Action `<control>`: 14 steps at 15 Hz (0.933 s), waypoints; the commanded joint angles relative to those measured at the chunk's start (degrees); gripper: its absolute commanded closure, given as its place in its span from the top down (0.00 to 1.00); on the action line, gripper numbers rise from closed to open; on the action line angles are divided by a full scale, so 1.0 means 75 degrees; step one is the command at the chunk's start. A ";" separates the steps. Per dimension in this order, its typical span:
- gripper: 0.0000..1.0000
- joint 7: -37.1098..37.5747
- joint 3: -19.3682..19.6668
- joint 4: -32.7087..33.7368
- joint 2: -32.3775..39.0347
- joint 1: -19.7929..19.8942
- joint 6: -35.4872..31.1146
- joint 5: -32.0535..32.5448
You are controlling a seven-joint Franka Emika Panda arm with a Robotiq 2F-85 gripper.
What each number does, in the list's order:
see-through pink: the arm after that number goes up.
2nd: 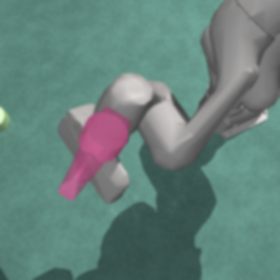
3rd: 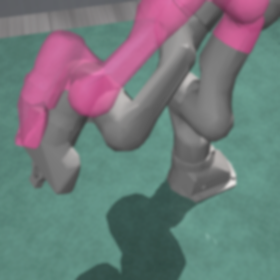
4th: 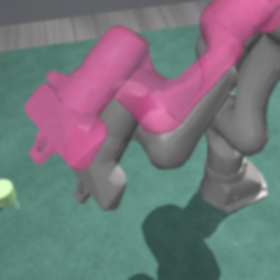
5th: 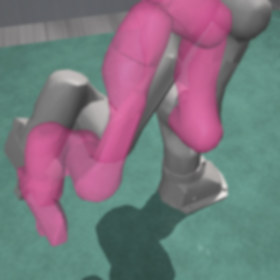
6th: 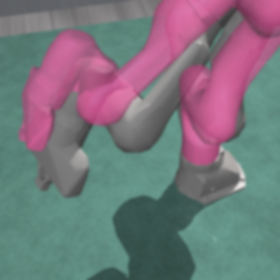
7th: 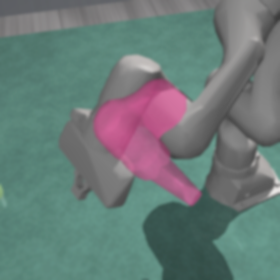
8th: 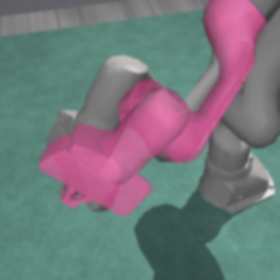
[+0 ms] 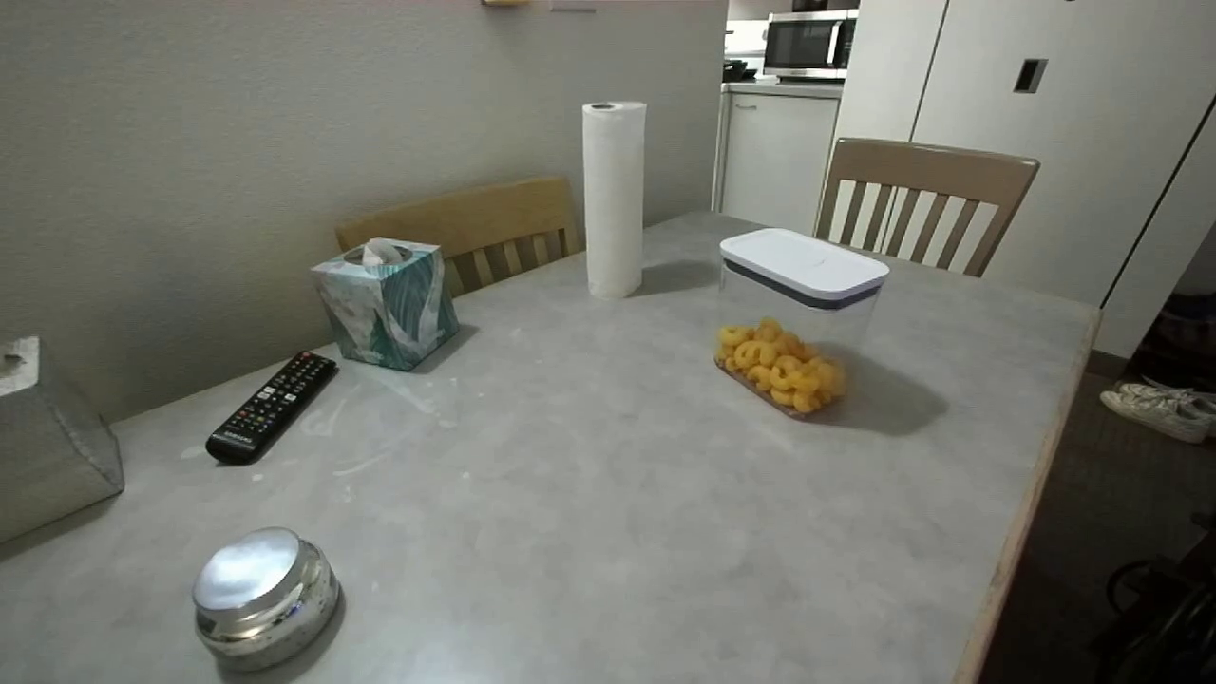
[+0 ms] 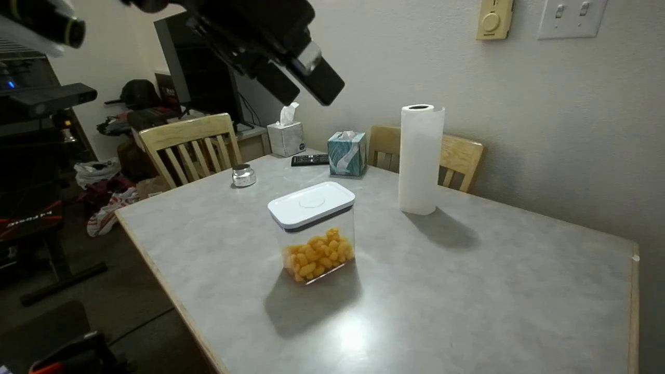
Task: Open the clear container
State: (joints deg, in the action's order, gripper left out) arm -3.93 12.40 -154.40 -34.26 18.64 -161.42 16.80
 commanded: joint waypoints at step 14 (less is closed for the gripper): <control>1.00 -0.3309 0.1709 0.2587 0.2589 -0.2705 0.0716 -0.2478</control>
State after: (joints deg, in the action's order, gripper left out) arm -21.16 21.94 -142.41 -21.12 2.94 -160.37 3.56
